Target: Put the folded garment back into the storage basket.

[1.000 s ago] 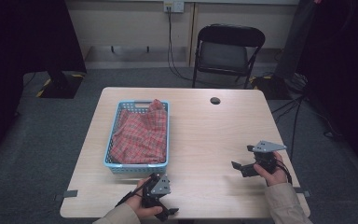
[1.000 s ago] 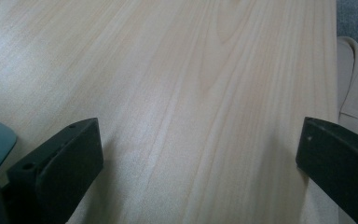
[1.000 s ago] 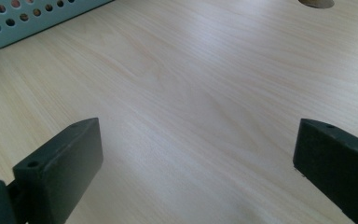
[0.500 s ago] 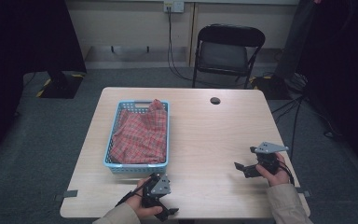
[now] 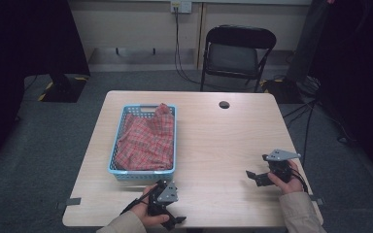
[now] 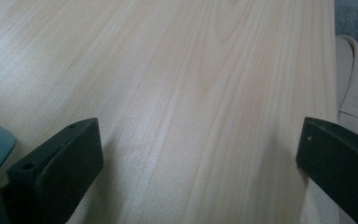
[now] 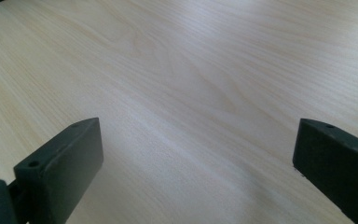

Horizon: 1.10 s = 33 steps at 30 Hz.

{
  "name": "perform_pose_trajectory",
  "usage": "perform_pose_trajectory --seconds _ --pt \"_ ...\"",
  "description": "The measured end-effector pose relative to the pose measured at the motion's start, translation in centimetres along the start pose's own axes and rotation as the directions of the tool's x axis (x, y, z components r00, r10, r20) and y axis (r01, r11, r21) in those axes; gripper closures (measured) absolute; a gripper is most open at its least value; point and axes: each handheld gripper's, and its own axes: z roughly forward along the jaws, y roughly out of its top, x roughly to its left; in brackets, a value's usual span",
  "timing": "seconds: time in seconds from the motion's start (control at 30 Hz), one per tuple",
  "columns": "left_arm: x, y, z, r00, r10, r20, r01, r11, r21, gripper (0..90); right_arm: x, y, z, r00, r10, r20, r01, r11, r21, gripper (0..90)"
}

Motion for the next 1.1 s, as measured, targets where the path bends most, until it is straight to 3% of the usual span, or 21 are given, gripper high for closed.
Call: perform_pose_trajectory --seconds 1.1 --pt "0.1 0.0 0.0 1.0 0.005 0.004 -0.005 1.0 0.001 0.0 -0.5 -1.1 -0.1 0.9999 0.005 0.013 -0.006 0.999 0.053 1.1"
